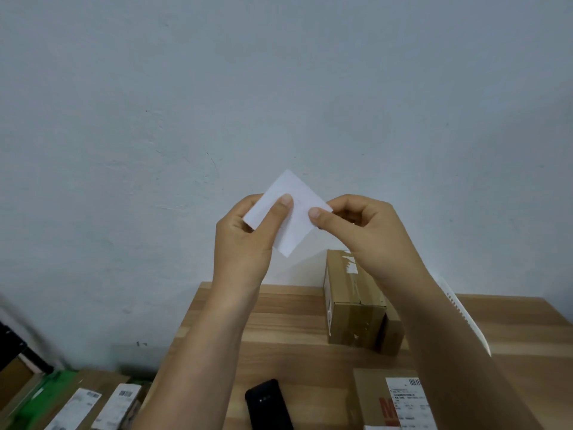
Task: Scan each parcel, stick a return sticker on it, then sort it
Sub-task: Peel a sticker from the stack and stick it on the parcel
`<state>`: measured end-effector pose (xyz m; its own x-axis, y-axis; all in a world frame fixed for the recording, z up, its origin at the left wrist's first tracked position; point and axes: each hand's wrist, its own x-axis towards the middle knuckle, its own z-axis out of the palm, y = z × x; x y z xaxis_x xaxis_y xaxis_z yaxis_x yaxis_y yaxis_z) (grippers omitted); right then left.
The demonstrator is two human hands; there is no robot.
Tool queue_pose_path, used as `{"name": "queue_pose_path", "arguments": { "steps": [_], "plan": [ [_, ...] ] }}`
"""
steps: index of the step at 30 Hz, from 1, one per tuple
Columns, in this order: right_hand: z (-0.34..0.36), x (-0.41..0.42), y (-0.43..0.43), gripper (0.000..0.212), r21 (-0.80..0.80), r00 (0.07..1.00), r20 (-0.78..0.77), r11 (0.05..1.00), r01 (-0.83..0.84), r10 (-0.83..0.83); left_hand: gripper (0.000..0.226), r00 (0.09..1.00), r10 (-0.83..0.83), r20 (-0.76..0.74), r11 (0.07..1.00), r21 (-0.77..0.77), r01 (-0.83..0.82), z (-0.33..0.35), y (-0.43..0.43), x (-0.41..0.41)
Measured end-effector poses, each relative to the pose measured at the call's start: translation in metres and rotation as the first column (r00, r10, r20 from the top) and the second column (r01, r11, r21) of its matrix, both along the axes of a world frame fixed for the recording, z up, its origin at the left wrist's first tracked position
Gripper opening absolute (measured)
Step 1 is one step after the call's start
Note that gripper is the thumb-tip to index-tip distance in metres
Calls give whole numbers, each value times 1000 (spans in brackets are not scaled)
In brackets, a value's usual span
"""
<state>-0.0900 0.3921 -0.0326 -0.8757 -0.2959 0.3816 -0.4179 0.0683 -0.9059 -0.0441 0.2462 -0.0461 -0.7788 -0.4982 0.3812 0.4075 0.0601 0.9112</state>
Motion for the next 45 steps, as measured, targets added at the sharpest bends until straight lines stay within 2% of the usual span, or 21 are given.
{"name": "queue_pose_path", "arguments": {
  "steps": [4,9,14,20,26,29,34,39,45],
  "plan": [
    [-11,-1,0,14,54,999,38,998,-35,33,12,1000,-14,27,1000,11,14,-9,-4,-3],
    [-33,-6,-1,14,25,995,100,1000,7,-9,10,993,-51,105,999,24,49,-24,-7,-4],
    [-61,-7,-9,15,-22,970,237,998,52,-45,12,981,-30,193,1000,15,27,-52,-12,-5],
    [-86,-12,-11,3,62,951,305,998,31,-48,8,932,-78,354,996,-17,90,-84,-20,-2],
    [-116,-10,-12,6,207,910,415,972,-109,14,7,916,-7,400,1000,22,-1,-111,-20,1],
    [-125,-11,-15,8,273,907,420,952,-138,11,8,898,-23,439,998,63,-6,-119,-20,1],
    [-127,-14,-14,7,232,923,385,970,-75,-21,4,880,-57,471,997,70,27,-123,-19,0],
    [-124,-15,-12,12,249,910,413,957,-145,31,7,890,-55,453,997,80,21,-121,-17,-2],
    [-117,-19,-11,10,217,932,363,974,-71,-13,7,869,-111,482,993,27,112,-119,-16,-2]
  ]
}}
